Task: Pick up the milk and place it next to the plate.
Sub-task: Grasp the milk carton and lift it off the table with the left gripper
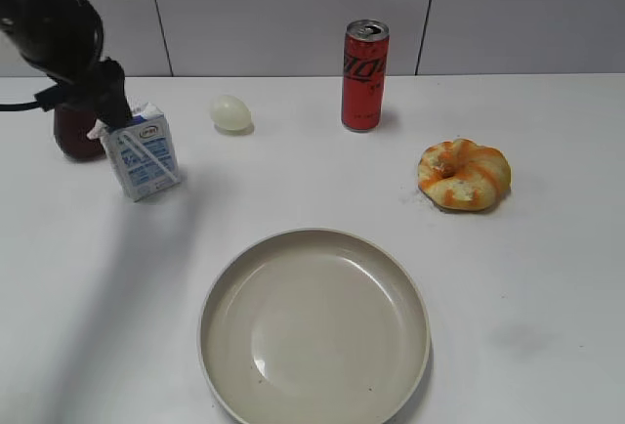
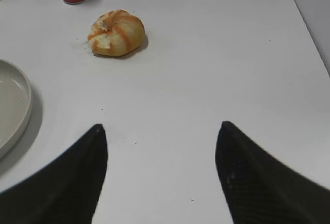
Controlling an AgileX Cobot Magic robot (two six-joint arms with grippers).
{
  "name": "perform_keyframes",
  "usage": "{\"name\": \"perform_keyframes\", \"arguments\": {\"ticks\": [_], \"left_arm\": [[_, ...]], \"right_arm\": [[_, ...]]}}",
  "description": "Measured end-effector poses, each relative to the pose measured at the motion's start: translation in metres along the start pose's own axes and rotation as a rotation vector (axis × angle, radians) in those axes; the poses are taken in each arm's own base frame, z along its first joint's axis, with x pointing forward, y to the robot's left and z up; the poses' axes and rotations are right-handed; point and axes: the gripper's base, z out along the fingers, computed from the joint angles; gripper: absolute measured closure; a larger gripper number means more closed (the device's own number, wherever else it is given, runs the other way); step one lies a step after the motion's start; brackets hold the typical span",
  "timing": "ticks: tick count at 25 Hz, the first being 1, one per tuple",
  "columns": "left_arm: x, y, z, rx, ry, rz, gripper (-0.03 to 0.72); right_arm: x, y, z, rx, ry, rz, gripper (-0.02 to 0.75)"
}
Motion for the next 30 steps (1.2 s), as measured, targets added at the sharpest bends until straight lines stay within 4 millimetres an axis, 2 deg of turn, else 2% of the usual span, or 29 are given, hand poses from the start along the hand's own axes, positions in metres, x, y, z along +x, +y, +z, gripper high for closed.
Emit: {"name": "perform_keyframes", "arguments": {"ticks": [5,10,17,20,23,24,27,30], "left_arm": [[-0.013,0.016,0.046,0.020,0.061,0.028,0.121],[-0.016,0.027,0.075,-0.007,0.081,0.066,0.121],[-0.010,0.030,0.107,0.009,0.106,0.064,0.121],[-0.009,0.031,0.113,0.016,0.116,0.061,0.126],[-0.009,0.032,0.113,0.012,0.112,0.060,0.168],[-0.008,0.032,0.113,0.012,0.112,0.059,0.226],[-0.009,0.032,0.113,0.014,0.112,0.060,0.323],[-0.010,0.032,0.106,0.004,0.106,0.065,0.389]], "right_arm": [[0.000,0.000,0.000,0.000,0.000,0.000,0.238],[0.000,0.000,0.000,0.000,0.000,0.000,0.238],[0.000,0.000,0.000,-0.001,0.000,0.000,0.238],[0.000,0.000,0.000,-0.001,0.000,0.000,0.238],[0.000,0.000,0.000,-0.001,0.000,0.000,0.238],[0.000,0.000,0.000,-0.001,0.000,0.000,0.238],[0.000,0.000,0.000,-0.001,0.000,0.000,0.238],[0.000,0.000,0.000,-0.001,0.000,0.000,0.238]]}}
